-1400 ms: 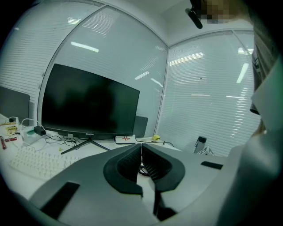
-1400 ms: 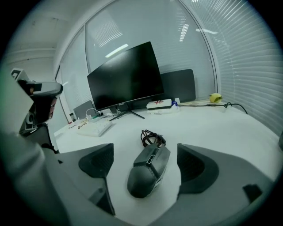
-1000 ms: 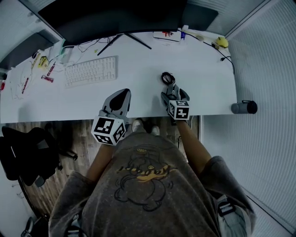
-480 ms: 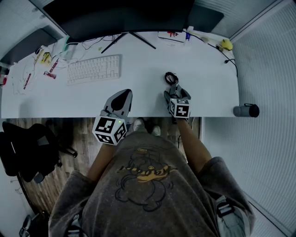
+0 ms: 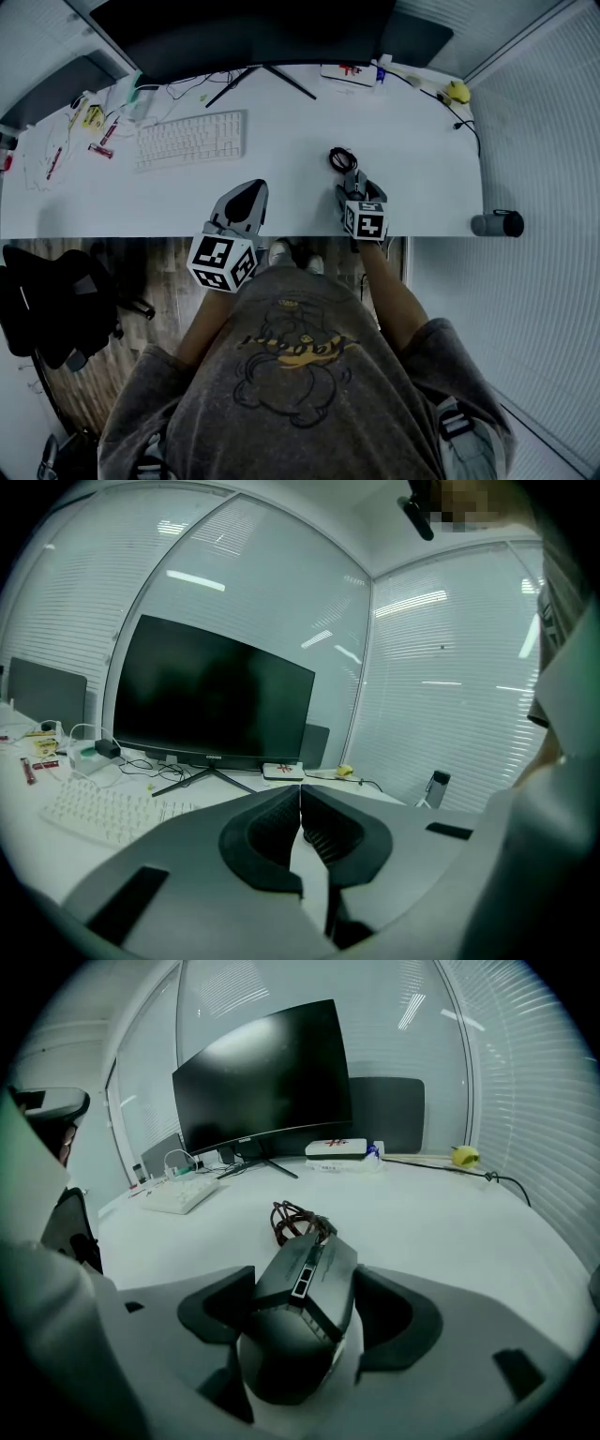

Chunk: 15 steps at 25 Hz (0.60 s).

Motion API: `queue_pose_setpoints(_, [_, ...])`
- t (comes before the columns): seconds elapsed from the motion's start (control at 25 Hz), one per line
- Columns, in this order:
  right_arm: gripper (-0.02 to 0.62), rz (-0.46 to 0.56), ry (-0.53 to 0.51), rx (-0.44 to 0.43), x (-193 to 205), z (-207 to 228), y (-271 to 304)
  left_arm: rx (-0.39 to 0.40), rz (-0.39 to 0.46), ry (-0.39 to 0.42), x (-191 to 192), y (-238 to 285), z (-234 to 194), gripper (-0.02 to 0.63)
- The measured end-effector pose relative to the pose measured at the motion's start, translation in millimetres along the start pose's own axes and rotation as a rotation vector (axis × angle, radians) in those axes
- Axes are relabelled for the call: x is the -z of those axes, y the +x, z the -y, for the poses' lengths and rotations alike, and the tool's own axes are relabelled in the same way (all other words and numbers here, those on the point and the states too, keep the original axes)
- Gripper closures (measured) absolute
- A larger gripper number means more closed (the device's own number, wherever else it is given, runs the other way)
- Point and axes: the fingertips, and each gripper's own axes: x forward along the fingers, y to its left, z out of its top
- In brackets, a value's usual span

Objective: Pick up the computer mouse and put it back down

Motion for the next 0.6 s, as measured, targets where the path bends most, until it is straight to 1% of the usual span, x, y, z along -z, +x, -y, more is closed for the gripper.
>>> queue_pose_setpoints(0.4, [0.270,0.065,-0.041,-0.021,-21.5,-6.5,-15.7,0.013,0.005,-0.011,-0.1,-3.2,1.8,0.588])
queue_pose_setpoints(0.6, [0.272,0.115,-0.067,-0.035,-38.4,-11.7,-27.4,0.017,0.007,-0.015,0.6,-3.8,2.4,0.588])
